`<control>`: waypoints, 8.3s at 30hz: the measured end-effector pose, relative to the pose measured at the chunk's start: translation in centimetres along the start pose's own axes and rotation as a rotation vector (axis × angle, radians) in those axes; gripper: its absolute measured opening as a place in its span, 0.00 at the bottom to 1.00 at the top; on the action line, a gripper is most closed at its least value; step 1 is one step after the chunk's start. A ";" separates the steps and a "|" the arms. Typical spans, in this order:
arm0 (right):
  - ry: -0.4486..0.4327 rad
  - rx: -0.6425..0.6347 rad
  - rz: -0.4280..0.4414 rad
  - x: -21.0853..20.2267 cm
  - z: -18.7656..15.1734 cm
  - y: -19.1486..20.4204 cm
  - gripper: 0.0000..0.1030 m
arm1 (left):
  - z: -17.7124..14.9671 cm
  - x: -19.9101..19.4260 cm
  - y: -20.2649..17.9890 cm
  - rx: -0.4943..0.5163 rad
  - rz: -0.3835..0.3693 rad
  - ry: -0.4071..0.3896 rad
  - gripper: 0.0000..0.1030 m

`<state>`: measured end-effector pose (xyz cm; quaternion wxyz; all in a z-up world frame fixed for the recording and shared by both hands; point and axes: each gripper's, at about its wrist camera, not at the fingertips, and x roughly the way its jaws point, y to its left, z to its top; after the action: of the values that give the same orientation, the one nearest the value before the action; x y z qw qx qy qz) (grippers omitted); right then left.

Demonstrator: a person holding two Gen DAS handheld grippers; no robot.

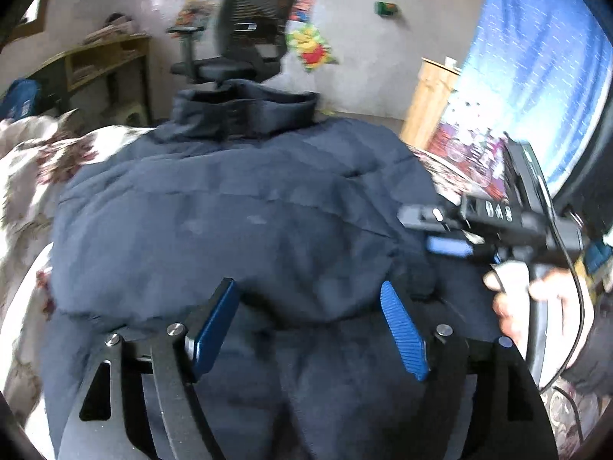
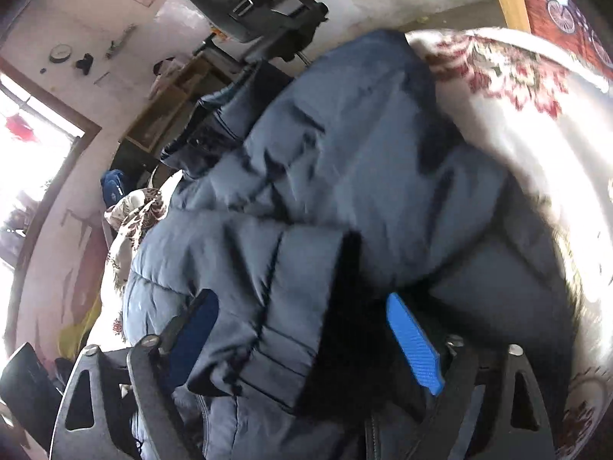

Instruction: Fold large clothes

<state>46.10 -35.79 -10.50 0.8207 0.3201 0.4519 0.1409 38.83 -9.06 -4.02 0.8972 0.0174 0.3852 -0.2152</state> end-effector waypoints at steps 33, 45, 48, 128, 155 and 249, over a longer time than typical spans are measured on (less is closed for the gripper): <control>-0.167 -0.556 -0.453 -0.5 5.4 9.9 0.36 | 7.8 2.8 15.8 -0.150 0.135 0.086 0.71; 0.091 -0.705 -0.285 8.2 2.0 6.4 0.36 | 5.0 10.6 13.8 0.023 0.129 0.161 0.73; 0.099 -0.727 -0.286 8.5 2.0 6.2 0.36 | 5.1 11.4 13.4 0.040 0.159 0.193 0.73; 0.026 -0.501 -0.044 10.7 22.6 12.8 0.19 | 22.3 11.9 17.9 -0.185 0.066 -0.011 0.17; 0.276 -0.518 -0.180 19.1 17.4 7.3 0.00 | 15.7 23.0 13.0 0.163 0.115 0.377 0.02; -0.428 -0.604 -0.209 -19.2 -18.1 17.1 1.00 | -5.6 -22.1 1.0 0.008 0.263 -0.212 0.99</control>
<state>21.45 -25.68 6.21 0.9637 0.0382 0.2387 0.1135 21.89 1.21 7.34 0.9532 0.0485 0.2818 -0.0979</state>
